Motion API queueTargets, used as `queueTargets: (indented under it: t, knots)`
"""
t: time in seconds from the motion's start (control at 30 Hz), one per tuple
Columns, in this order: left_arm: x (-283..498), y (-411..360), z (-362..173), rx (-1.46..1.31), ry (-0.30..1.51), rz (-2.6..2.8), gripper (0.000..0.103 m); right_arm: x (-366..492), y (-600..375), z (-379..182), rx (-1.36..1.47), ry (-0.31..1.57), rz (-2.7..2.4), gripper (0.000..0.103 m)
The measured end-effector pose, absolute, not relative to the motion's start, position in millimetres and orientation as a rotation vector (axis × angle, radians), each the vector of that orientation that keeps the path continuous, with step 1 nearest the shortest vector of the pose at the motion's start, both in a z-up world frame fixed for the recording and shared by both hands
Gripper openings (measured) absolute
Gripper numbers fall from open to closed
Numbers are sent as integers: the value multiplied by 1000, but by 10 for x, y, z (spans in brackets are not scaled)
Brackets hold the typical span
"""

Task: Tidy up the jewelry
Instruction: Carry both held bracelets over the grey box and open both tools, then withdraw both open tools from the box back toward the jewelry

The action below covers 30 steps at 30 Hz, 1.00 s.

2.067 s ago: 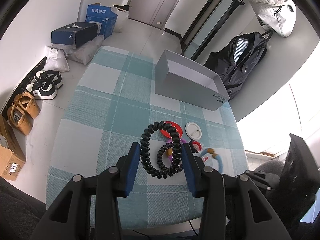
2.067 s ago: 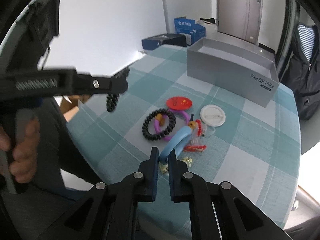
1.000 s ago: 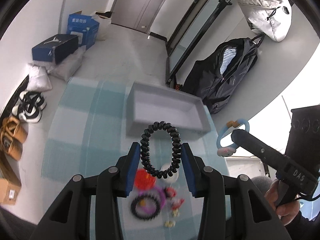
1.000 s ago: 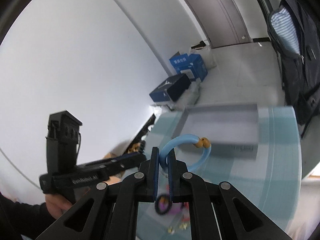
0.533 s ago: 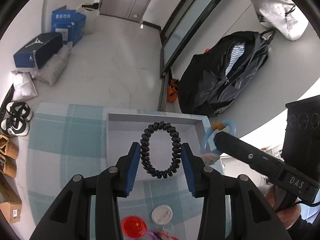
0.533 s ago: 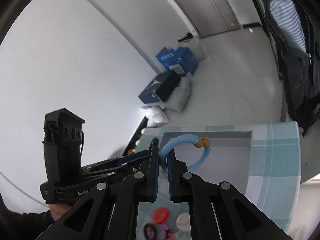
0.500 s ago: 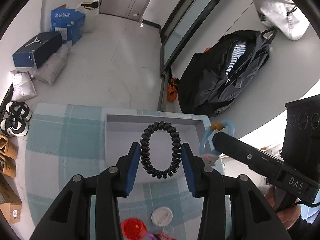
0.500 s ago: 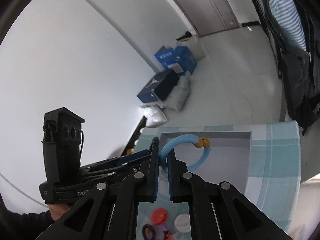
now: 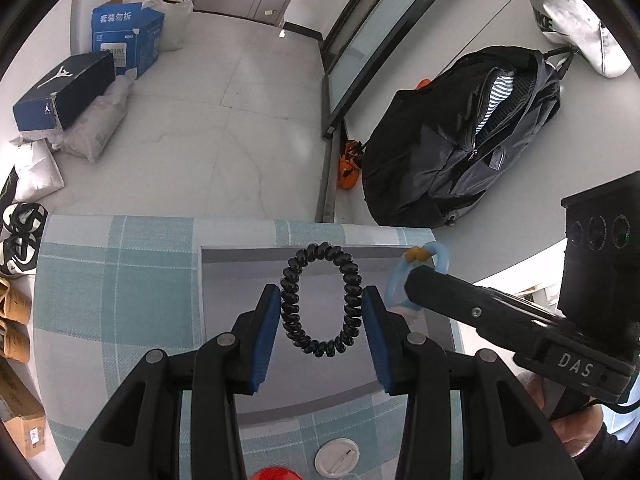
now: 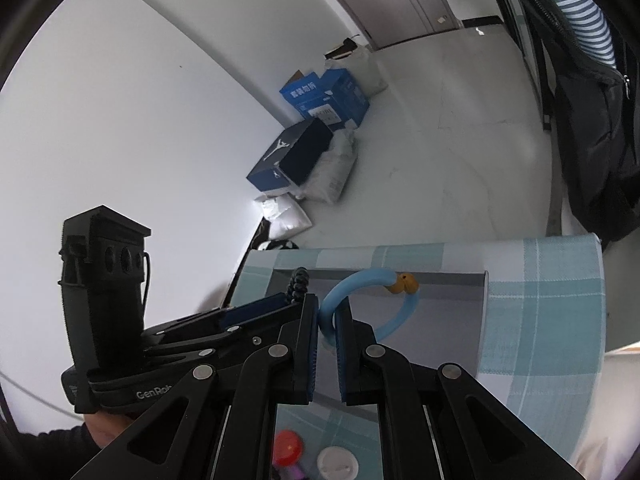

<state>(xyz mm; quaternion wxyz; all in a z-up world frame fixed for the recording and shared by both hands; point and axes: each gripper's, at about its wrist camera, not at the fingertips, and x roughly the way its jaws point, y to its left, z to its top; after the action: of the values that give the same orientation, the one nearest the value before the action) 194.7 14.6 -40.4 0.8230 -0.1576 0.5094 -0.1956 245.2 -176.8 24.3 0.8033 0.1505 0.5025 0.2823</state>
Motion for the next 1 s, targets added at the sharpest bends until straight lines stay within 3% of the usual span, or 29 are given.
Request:
queueTargets:
  t: [0.17,0.27,0.3,0.33,0.4,0.5,0.6,0.73,0.9,1.0]
  knots:
    - [2029,144,-489,-371,1152,-432,42,2468,-1758,238,293,1085,560,12]
    - [2051,128,-511,-383,1187,-449,45,2435,-1791,278,301,1084,575,35]
    - [2039,133,-490,-380,1178,-450,52,2421,-1806,293,305,1078,578,51]
    - [2024,140,-462,-377,1164,-448,68,2402,-1823,321,304,1068,579,64]
    - [2001,170,-404,-389,1131,-434,79,2378,-1850,365,310,1054,586,68]
    - [1998,195,-365,-399,1125,-438,79,2402,-1890,361,348,1076,586,79]
    - [1979,211,-346,-397,1127,-428,79,2429,-1903,308,400,1133,613,83]
    - [1905,244,-359,-391,1131,-398,79,2503,-1828,248,370,1256,599,95]
    - [1822,265,-341,-391,1126,-399,79,2528,-1615,279,102,1371,544,95]
    - [1801,314,-319,-419,1118,-415,79,2504,-1567,328,88,1368,572,95]
